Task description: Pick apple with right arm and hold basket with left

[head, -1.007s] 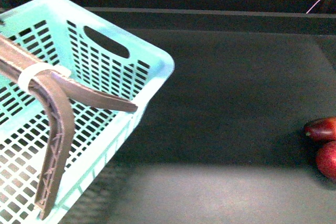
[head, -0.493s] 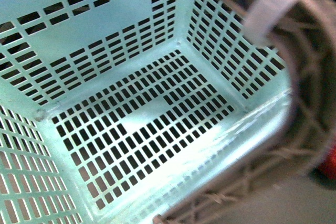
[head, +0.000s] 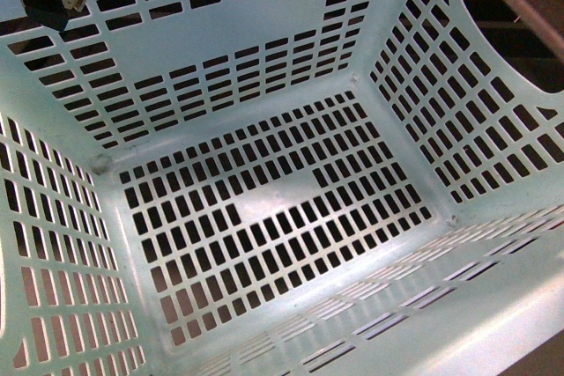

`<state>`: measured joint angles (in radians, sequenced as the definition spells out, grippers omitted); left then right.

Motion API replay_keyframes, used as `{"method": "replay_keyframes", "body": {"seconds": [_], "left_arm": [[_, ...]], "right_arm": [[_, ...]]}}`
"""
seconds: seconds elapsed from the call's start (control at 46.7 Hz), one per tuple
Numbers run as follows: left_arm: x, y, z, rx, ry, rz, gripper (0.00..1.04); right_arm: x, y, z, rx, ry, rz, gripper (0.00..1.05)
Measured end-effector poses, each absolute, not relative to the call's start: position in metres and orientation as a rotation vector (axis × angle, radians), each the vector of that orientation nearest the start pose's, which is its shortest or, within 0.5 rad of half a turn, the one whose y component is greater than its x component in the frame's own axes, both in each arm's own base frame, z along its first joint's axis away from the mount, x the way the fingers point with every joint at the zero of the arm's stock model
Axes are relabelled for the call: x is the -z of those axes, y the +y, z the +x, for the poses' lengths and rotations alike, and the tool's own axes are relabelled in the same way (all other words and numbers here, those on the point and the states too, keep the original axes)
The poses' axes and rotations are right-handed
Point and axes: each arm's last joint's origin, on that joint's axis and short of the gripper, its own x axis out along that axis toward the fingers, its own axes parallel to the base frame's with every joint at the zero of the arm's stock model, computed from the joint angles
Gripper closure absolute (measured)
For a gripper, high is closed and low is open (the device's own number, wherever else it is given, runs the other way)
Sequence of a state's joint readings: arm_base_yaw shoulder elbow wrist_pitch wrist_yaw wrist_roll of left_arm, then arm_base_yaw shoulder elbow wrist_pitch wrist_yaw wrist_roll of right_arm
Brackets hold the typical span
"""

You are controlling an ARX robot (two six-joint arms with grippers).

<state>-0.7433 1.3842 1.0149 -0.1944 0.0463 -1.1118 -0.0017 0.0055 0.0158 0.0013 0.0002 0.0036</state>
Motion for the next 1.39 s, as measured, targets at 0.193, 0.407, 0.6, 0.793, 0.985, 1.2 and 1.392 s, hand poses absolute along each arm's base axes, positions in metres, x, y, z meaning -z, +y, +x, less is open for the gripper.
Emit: {"method": "replay_keyframes", "body": {"seconds": [0.193,0.407,0.6,0.793,0.985,1.2,1.392], "left_arm": [[-0.278,-0.206,0.222,0.373,0.893,-0.829,0.98],[-0.278,-0.206,0.222,0.374,0.894,-0.829,0.98],[-0.278,-0.206,0.223,0.372,0.894,-0.830,0.98],[-0.278,-0.207,0.223,0.374,0.894,-0.830,0.98],[-0.278,-0.207,0.223,0.374,0.894,-0.829,0.98],[-0.278,-0.207,0.223,0.374,0.894,-0.829,0.98],[-0.278,-0.207,0.223,0.374,0.894,-0.829,0.98]], "right_arm": [[-0.169,0.000,0.097,0.002,-0.012,0.004,0.09],[-0.169,0.000,0.097,0.002,-0.012,0.004,0.09],[-0.168,-0.001,0.100,0.295,0.371,0.101,0.09],[-0.140,-0.008,0.120,0.510,0.653,0.127,0.09],[-0.104,-0.013,0.145,0.427,0.763,0.172,0.09],[-0.064,-0.023,0.172,0.410,0.858,0.138,0.09],[-0.026,-0.039,0.191,0.424,0.959,0.127,0.09]]}}
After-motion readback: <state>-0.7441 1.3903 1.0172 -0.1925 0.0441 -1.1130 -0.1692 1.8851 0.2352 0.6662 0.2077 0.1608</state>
